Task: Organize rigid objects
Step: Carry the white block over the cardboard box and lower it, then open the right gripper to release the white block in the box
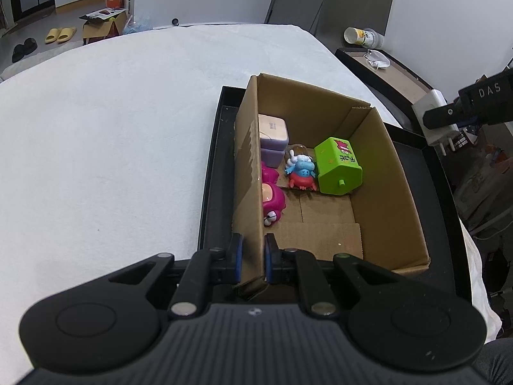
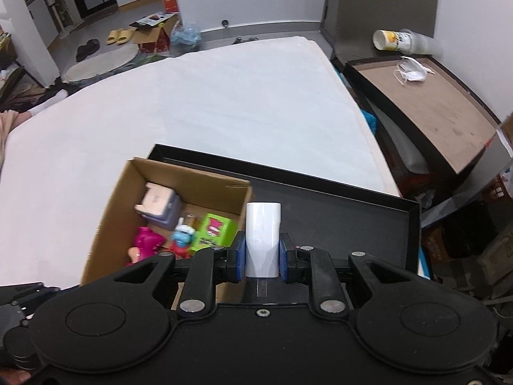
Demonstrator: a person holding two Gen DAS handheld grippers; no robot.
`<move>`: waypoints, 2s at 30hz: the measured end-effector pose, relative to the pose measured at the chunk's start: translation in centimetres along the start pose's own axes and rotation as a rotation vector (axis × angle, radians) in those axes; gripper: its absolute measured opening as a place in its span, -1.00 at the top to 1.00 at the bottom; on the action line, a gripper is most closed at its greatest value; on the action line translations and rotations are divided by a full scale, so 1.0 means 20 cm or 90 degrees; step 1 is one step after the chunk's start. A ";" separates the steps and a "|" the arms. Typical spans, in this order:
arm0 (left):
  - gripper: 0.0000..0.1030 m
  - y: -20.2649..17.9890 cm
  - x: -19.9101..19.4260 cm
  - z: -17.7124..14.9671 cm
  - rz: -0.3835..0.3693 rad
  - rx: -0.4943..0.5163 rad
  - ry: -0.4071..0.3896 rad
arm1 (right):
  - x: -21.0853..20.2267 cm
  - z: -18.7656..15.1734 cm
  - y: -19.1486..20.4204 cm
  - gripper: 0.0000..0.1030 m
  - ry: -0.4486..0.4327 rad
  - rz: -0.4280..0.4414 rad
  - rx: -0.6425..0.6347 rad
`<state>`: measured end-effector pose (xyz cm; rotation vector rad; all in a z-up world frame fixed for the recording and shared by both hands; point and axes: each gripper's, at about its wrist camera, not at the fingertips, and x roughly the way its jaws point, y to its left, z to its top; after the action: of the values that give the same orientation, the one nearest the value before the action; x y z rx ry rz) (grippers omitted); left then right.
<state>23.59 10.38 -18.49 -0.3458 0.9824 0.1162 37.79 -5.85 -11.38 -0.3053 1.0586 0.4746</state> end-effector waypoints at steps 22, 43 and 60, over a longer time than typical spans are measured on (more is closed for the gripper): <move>0.75 0.02 0.00 0.00 -0.015 -0.008 0.000 | 0.10 -0.03 0.32 0.60 0.047 0.061 -0.025; 0.75 0.02 0.00 0.00 -0.015 -0.008 0.000 | 0.35 -0.11 0.43 0.59 0.101 0.055 0.044; 0.75 0.02 0.01 0.00 -0.017 -0.008 0.000 | 0.23 -0.12 0.35 -0.27 0.042 0.024 0.018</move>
<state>23.63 10.76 -18.78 -0.3711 0.9768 0.0981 34.22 0.18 -16.74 -0.2780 1.1355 0.4853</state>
